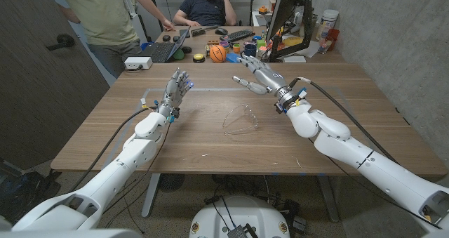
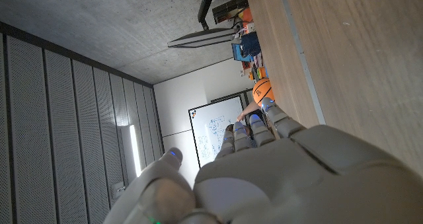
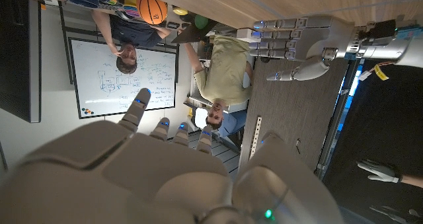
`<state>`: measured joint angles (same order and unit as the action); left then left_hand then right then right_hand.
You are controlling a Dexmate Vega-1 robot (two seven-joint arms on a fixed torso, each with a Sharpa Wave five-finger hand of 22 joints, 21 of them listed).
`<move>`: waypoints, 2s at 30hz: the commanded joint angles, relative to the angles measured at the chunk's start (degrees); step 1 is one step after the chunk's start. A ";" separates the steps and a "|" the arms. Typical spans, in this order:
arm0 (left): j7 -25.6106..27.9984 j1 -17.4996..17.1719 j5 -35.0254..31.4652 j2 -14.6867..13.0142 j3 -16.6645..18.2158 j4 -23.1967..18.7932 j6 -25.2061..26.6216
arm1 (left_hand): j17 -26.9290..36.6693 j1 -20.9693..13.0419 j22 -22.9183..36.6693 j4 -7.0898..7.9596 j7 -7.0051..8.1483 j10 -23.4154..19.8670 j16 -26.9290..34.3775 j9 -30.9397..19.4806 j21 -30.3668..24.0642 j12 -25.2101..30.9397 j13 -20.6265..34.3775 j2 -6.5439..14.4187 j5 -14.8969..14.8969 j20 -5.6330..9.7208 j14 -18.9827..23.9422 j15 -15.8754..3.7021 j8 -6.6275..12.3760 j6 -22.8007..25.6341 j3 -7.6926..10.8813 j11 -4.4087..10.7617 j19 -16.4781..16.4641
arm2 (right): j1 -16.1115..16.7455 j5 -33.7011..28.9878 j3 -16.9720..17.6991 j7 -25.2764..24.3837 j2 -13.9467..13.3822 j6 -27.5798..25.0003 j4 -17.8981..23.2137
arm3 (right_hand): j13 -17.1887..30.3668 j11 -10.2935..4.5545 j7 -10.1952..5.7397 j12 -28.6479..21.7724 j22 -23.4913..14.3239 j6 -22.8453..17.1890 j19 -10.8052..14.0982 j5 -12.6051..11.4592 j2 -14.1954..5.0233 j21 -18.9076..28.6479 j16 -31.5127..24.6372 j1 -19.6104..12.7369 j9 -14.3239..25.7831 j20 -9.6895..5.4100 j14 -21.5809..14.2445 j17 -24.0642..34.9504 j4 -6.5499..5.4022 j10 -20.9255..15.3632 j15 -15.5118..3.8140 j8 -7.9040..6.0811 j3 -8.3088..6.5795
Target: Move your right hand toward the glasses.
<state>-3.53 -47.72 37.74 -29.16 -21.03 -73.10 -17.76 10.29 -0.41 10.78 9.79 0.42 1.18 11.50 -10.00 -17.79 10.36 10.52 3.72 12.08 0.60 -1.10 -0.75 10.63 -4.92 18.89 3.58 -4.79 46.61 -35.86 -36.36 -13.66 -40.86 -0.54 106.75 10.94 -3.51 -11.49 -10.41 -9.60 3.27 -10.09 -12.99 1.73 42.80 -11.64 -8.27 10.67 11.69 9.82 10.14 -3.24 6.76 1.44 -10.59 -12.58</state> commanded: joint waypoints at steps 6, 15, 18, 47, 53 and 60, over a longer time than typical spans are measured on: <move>0.19 -0.50 -0.06 -0.33 0.13 -0.72 -0.07 | 0.05 0.07 0.19 -0.01 0.17 -0.14 0.23 -0.31 0.19 0.28 0.13 2.23 0.27 -0.06 -0.58 -0.18 0.15 -0.02 -0.44 0.29 -0.60 | -2.14 -9.36 -4.27 4.06 -0.45 -4.36 1.01 | 0.02 -0.65 -1.03 -0.21 -0.08 -0.35 -5.36 -0.63 0.09 -1.56 0.04 -2.16 -0.03 0.61 2.36 0.05 1.15 0.92 0.72 -0.42 -0.18; 0.19 -0.73 0.01 -0.49 0.14 -0.95 0.12 | 0.05 0.10 0.19 -0.01 0.16 -0.15 0.21 -0.31 0.34 0.29 0.13 2.14 0.30 -0.12 -0.65 -0.19 0.15 -0.01 -0.64 0.35 -0.52 | -2.75 -11.37 -6.04 6.72 -0.65 -4.21 0.68 | 0.01 -1.07 -1.03 -0.35 -0.09 -0.74 -5.50 -0.76 0.00 -2.35 -0.12 -2.92 -0.02 0.62 2.02 0.05 1.60 0.86 0.42 -0.57 -0.20; 0.11 -0.78 0.04 -0.49 0.14 -0.98 0.05 | 0.06 0.11 0.19 -0.01 0.18 -0.15 0.21 -0.31 0.38 0.29 0.13 2.12 0.31 -0.11 -0.66 -0.18 0.14 -0.02 -0.69 0.41 -0.51 | -3.03 -12.66 -6.73 7.76 -0.57 -4.59 0.65 | 0.00 -1.38 -1.04 -0.45 -0.08 -0.95 -5.53 -0.80 -0.07 -2.58 -0.10 -3.14 -0.02 0.61 2.04 0.05 1.71 0.67 0.37 -0.64 -0.22; -0.08 -2.43 0.45 -1.33 0.75 -2.27 -0.59 | 0.05 0.15 0.21 -0.02 0.28 -0.16 0.22 -0.31 0.74 0.30 0.13 1.92 0.45 -0.18 -0.64 -0.21 0.14 -0.03 -1.32 0.37 -0.59 | -5.82 -14.80 -10.08 16.01 0.95 -7.19 -3.71 | -0.02 -1.84 -1.08 -0.60 0.02 -2.43 -4.53 -0.95 -0.34 -4.15 -0.35 -4.17 0.03 0.47 1.41 0.02 2.31 0.43 -0.21 -0.91 0.03; -0.20 -2.35 0.49 -1.32 0.75 -2.16 -0.61 | 0.05 0.15 0.21 -0.01 0.25 -0.15 0.22 -0.31 0.82 0.30 0.13 1.91 0.48 -0.19 -0.63 -0.22 0.13 -0.04 -1.45 0.37 -0.61 | -6.30 -13.87 -10.19 17.33 0.83 -7.63 -4.23 | -0.03 -2.14 -1.08 -0.78 0.01 -3.05 -3.98 -0.96 -0.37 -4.46 -0.54 -4.25 0.05 0.43 0.87 0.02 2.36 -0.07 -0.45 -1.04 0.18; -0.48 -1.85 0.45 -1.11 0.57 -1.56 -0.53 | 0.05 0.15 0.21 -0.01 0.32 -0.13 0.21 -0.31 0.89 0.29 0.13 1.90 0.52 -0.20 -0.66 -0.18 0.12 -0.06 -1.57 0.51 -0.65 | -6.54 -13.31 -10.34 18.19 0.58 -8.23 -4.27 | -0.05 -2.43 -1.11 -0.99 0.00 -4.04 -2.72 -1.03 -0.58 -4.86 -0.77 -4.55 0.08 0.32 0.03 0.00 2.51 -0.86 -0.68 -1.21 0.33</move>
<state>-3.73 -49.91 38.16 -30.39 -20.38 -75.19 -18.26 10.26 -0.41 10.77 9.57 0.42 1.17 11.50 -10.00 -17.13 10.36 10.51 3.72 12.30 0.30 -1.39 -1.03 10.63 -4.92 17.53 3.58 -5.09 40.71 -50.24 -46.35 2.70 -40.15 -7.98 103.20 10.94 -5.82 -12.58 -10.86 -9.62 0.03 -10.08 -13.54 1.13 38.14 -12.02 -12.04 10.68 11.67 9.82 10.15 -1.02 6.43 1.21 -11.31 -12.10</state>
